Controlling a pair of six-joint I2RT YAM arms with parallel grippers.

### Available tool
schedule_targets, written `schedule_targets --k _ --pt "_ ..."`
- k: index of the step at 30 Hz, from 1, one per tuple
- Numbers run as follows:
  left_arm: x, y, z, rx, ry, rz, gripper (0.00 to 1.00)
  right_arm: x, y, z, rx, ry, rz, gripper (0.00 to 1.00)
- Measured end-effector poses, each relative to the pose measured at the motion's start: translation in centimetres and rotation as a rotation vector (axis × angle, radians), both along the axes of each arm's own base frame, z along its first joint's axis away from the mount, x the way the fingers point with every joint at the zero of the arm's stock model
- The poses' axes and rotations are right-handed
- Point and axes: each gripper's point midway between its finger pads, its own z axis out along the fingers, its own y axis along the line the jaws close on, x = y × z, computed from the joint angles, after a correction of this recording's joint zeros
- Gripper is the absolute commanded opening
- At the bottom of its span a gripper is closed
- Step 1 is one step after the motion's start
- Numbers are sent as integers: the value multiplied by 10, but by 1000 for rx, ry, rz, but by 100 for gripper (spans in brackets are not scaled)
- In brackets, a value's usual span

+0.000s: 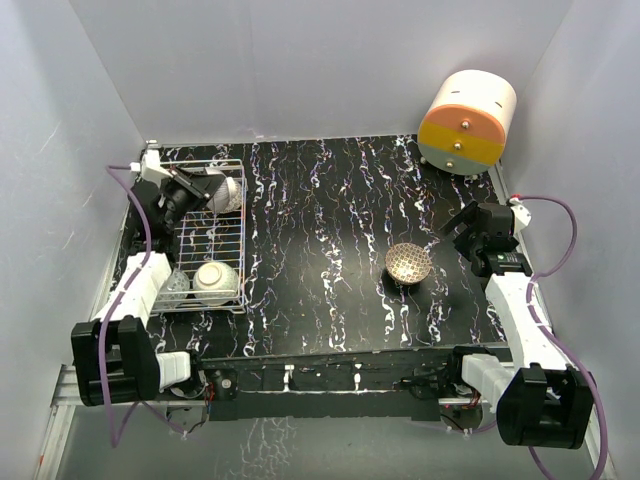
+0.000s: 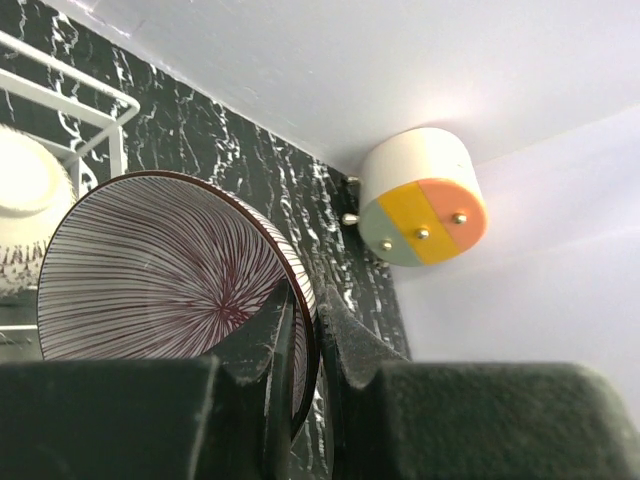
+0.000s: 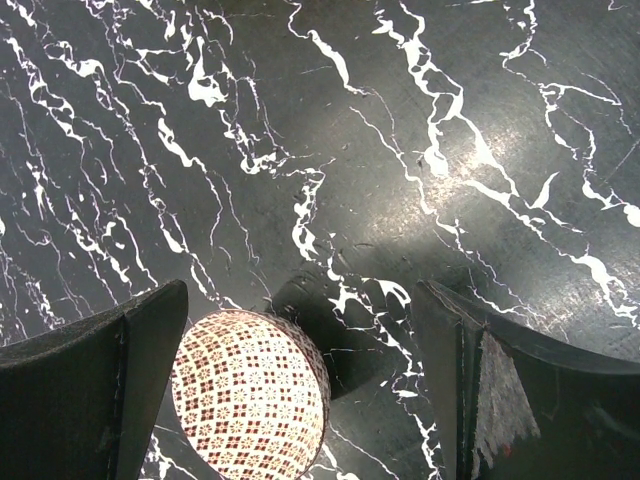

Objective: Load the bowls into the dish rack

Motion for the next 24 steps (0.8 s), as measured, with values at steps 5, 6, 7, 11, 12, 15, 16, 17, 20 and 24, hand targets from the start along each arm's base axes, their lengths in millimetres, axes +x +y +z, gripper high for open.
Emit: schedule_targets --k 5,6,7,11,12,15,16,17,20,24 --pt "-5 15 -12 -112 3 -12 0 1 7 0 7 -1 25 98" --pt "-5 17 -15 -129 9 -12 0 1 8 0 8 -1 29 98" --pt "-5 21 -18 -144 19 -8 0 1 9 0 10 0 32 98" --pt "-7 24 -30 -196 40 -17 0 0 9 -2 10 2 33 98" --pt "-8 23 -34 -217 46 -25 0 -1 9 -3 10 4 33 98" --pt "-5 21 -51 -285 80 -47 0 -4 9 -7 11 13 33 98" --pt "-3 20 -58 -304 97 -49 0 -3 9 -7 11 13 32 98" --pt "-2 19 -67 -326 120 -54 0 -3 9 -6 10 12 32 98" --pt "2 18 -89 -376 179 -57 0 -3 9 -6 8 12 31 98" --pt "3 18 -103 -411 217 -57 0 -4 8 -6 7 12 29 98"
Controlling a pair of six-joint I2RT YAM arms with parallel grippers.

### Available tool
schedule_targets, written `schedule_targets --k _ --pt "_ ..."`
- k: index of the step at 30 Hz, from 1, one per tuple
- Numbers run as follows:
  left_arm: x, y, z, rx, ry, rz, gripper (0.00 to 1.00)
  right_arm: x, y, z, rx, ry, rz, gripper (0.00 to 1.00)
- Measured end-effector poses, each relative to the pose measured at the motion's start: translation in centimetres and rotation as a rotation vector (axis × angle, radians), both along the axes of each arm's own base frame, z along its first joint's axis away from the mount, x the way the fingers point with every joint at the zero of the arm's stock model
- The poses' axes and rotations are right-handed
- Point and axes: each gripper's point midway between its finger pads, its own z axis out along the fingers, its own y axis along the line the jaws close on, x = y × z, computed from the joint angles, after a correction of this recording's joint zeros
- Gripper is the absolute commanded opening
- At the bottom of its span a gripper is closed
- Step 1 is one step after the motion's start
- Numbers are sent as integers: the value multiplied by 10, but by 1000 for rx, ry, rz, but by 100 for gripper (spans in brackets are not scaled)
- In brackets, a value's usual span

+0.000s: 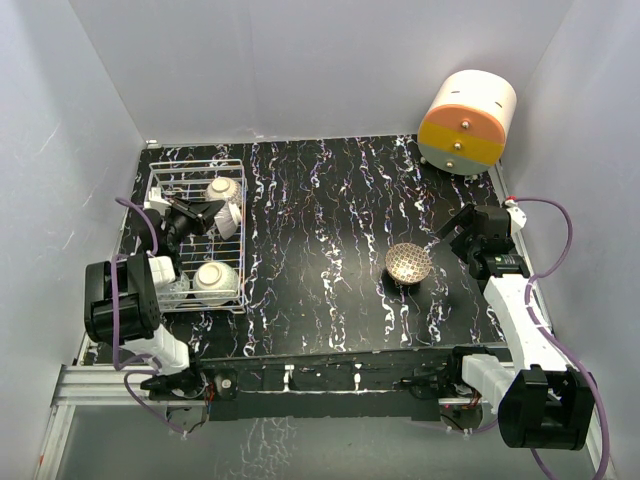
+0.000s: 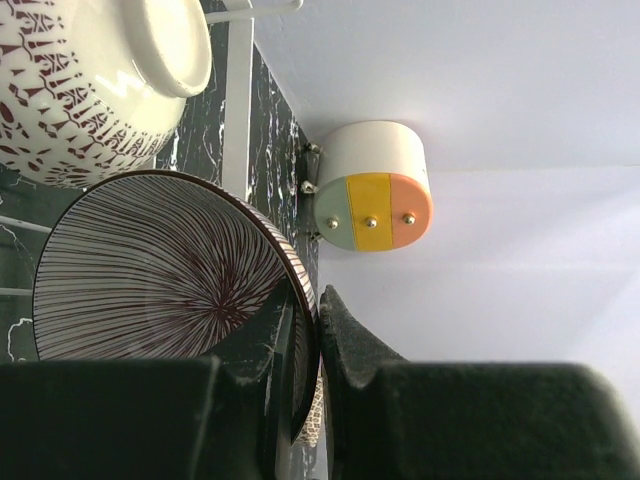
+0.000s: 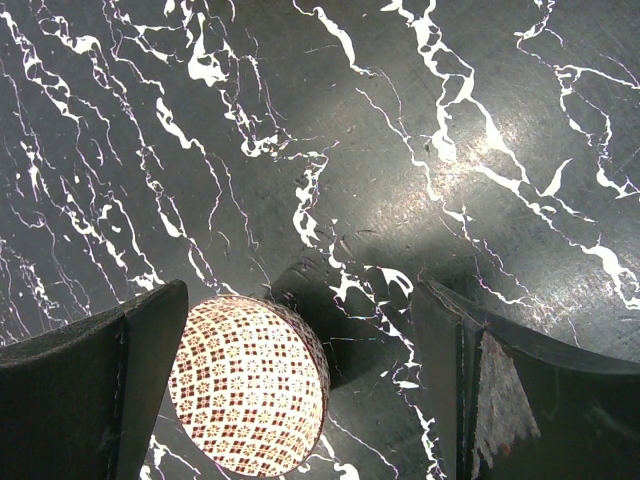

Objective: Load the bowls into the dish rack

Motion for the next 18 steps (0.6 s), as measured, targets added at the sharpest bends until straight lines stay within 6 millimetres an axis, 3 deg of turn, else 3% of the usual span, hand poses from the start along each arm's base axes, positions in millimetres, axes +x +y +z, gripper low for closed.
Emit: schedule_targets --k 6,18 --pt "1 1 -1 -36 -14 -11 0 0 -1 0 -2 -1 -3 98" --pt "-7 28 -10 -109 8 28 0 -1 0 -7 -1 13 -2 98"
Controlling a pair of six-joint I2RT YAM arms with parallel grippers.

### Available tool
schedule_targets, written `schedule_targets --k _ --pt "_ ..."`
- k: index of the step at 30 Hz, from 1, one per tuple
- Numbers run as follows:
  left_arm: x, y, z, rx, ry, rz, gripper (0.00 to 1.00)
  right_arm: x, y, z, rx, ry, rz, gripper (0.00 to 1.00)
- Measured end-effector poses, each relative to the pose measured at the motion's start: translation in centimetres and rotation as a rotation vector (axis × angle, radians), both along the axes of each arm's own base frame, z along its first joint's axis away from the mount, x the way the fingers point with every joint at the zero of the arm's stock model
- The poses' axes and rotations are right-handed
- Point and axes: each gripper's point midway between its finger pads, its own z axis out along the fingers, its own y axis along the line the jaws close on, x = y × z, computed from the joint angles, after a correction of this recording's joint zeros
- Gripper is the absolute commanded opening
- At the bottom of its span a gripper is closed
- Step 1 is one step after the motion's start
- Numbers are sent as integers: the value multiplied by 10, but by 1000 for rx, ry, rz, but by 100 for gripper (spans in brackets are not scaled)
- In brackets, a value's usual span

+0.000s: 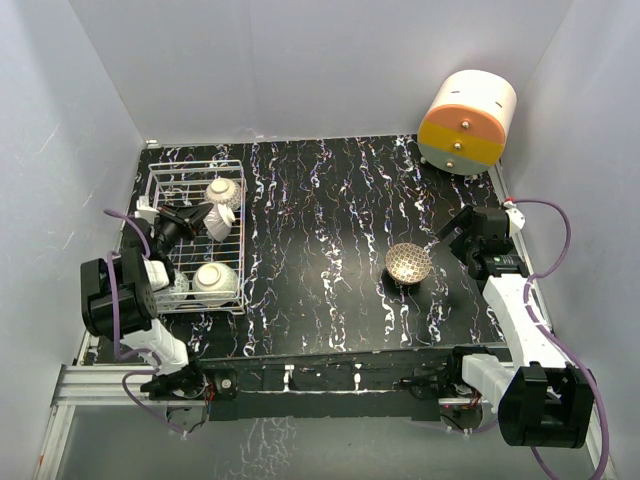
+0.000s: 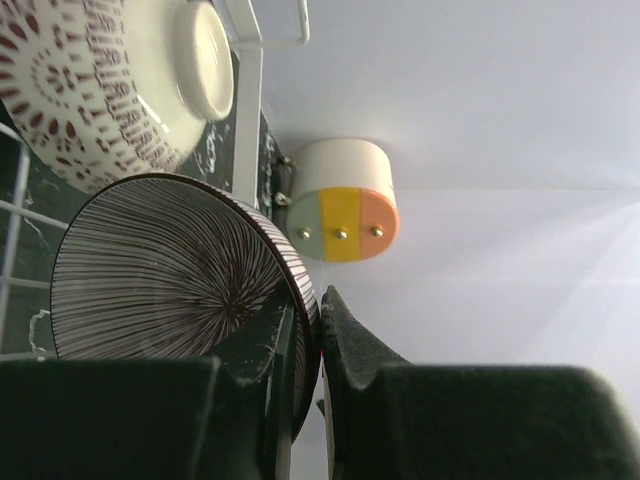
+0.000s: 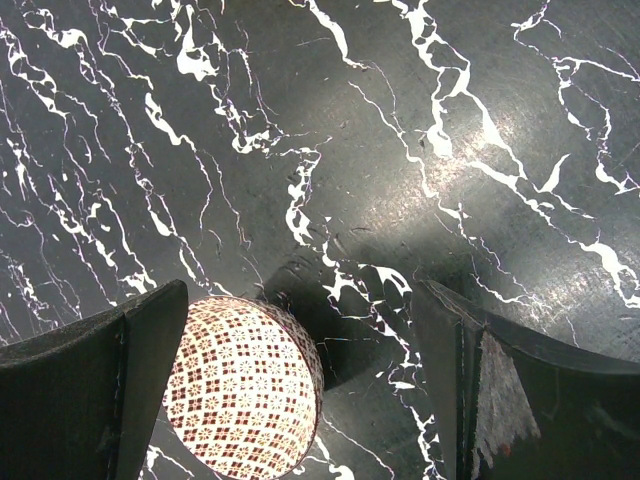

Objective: Load the bowls into the dish rack

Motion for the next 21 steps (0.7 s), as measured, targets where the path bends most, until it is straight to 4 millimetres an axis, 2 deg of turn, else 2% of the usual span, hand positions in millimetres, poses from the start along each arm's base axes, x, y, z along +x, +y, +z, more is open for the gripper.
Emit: schedule_targets --k 1,6,7,8,10,21 --pt "0 2 0 13 7 5 1 0 0 0 0 0 0 98" --pt "2 13 -1 115 51 40 20 0 0 -2 0 0 0 98" --pt "2 16 -2 132 60 46 22 0 0 -4 0 2 0 98" --pt "2 18 -4 143 74 50 19 -1 0 -5 1 6 0 98" --pt "0 21 -8 149 95 54 0 -2 0 -7 1 10 0 98" --pt "0 24 -2 98 27 59 0 -3 0 -9 1 12 0 98"
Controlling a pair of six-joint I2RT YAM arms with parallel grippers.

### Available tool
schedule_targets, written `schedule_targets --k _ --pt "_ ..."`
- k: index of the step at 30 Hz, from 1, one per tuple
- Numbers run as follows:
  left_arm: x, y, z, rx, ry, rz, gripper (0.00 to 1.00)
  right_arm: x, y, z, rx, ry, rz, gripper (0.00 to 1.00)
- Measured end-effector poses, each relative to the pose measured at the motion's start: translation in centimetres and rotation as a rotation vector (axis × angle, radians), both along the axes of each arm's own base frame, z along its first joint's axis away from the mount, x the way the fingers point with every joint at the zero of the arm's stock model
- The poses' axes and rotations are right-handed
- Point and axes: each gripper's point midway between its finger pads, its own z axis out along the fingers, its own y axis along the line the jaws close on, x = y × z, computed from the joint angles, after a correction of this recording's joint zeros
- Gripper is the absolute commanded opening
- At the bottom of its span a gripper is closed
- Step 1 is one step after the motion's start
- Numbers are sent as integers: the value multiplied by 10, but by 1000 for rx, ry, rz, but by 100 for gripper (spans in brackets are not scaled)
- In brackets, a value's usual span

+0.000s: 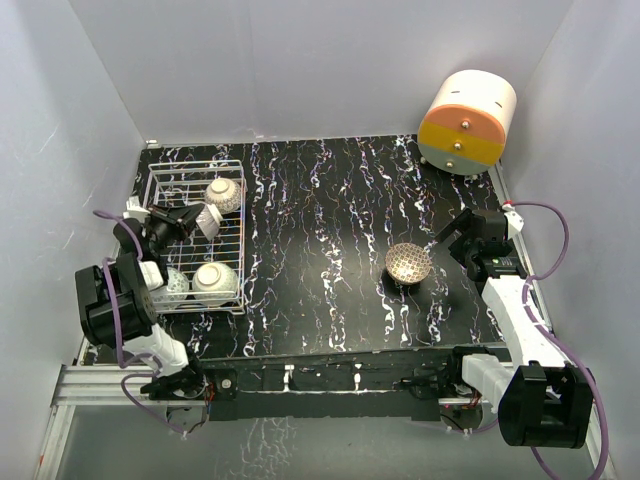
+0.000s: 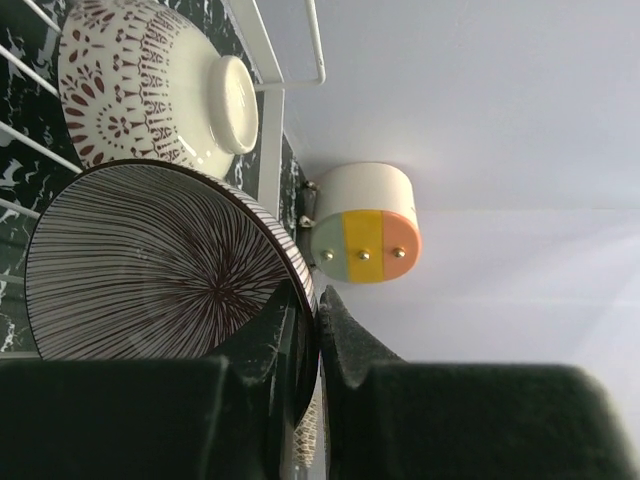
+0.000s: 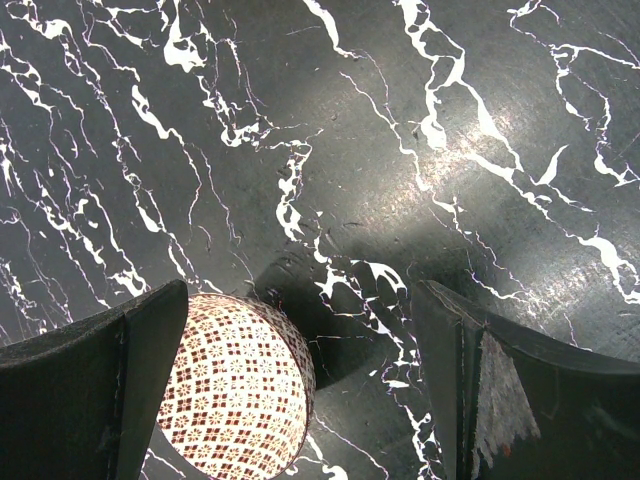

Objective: Load the bowls into the dish rack

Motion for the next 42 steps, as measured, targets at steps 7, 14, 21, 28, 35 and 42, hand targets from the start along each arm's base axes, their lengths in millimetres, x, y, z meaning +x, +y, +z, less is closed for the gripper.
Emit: schedule_targets --k 7,14,21,28,35,42 --pt "-2 -4 0 -115 -23 -16 0 0 0 0 0 0 0 98" --pt "-3 -16 4 -227 -13 -49 0 0 0 0 1 -1 -1 98" --pt "1 -27 4 -172 38 -91 0 0 0 0 3 -2 -3 98" --pt "4 -28 0 -157 75 -114 9 0 0 0 2 -2 -3 98" --pt "10 -20 -10 -102 129 -98 25 1 0 1 2 -5 -3 98" --pt "3 -7 -42 -22 236 -60 40 0 0 -1 2 -3 -3 98"
